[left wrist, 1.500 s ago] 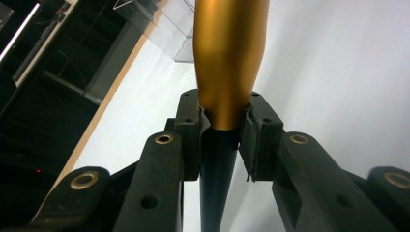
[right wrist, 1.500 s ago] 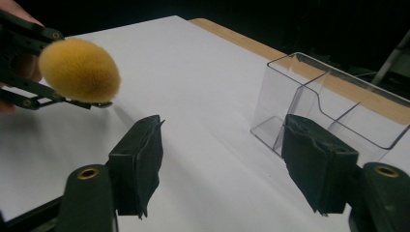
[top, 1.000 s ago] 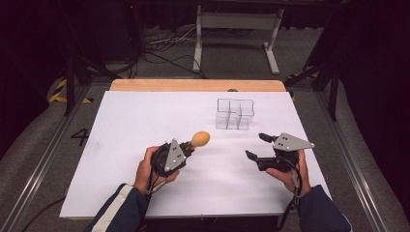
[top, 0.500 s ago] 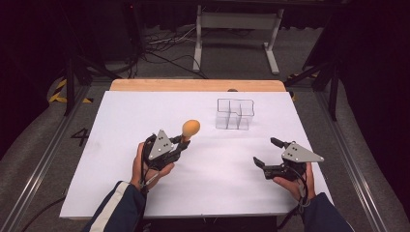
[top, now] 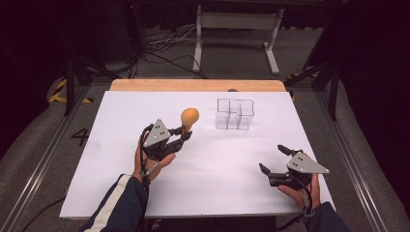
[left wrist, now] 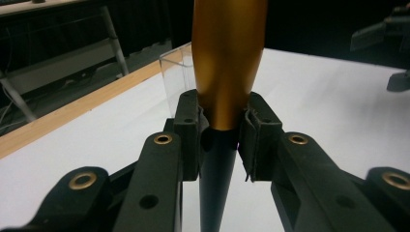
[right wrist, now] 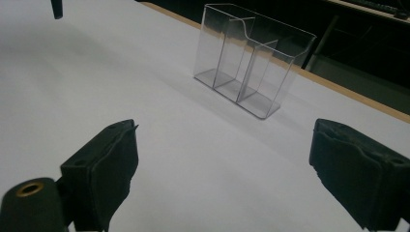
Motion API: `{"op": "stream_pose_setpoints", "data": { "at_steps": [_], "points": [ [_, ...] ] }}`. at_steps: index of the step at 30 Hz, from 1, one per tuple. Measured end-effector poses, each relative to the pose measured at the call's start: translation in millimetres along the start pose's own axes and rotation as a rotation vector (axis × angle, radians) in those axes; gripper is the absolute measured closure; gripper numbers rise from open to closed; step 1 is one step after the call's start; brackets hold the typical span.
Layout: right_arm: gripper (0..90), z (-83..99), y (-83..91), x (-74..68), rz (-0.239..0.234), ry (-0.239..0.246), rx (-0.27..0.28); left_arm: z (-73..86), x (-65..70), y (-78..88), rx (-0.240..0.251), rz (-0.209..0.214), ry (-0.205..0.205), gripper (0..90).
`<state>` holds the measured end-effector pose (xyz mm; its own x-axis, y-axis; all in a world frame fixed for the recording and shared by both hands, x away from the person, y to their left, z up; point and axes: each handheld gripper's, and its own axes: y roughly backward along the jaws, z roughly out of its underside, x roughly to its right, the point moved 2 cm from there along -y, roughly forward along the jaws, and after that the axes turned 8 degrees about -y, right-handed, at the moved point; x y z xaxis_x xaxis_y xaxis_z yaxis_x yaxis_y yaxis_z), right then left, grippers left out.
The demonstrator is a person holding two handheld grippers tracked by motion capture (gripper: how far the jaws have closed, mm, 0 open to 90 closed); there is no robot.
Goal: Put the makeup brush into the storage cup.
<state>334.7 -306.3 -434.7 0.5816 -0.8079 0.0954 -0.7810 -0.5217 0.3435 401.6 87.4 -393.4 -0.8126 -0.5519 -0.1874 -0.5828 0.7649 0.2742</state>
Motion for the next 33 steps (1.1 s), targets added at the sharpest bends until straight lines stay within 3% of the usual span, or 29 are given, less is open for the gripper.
{"op": "stream_pose_setpoints", "data": {
  "at_steps": [5,10,14,20,26,33],
  "points": [
    [10.5,2.9,4.2,3.7,0.014,-0.017,0.018,-9.0,-6.4,-8.9,0.037,0.016,0.031,72.0],
    [10.6,4.0,3.8,6.3,0.024,-0.021,0.024,-20.7,-11.5,-28.0,0.074,0.037,0.054,72.0],
    [10.7,3.9,3.9,6.5,0.024,-0.021,0.027,-29.9,-14.4,-42.0,0.095,0.049,0.050,72.1],
    [10.9,3.4,2.3,3.8,0.014,-0.014,0.027,-54.6,-22.2,-68.4,0.168,0.087,0.074,72.1],
    [11.1,3.7,1.7,6.0,0.014,-0.021,0.033,-72.7,-24.8,-95.4,0.186,0.108,0.068,72.1],
    [11.7,4.0,-0.8,4.3,0.010,-0.020,0.034,-80.0,-22.2,-126.2,0.178,0.120,0.073,72.1]
  ]
}}
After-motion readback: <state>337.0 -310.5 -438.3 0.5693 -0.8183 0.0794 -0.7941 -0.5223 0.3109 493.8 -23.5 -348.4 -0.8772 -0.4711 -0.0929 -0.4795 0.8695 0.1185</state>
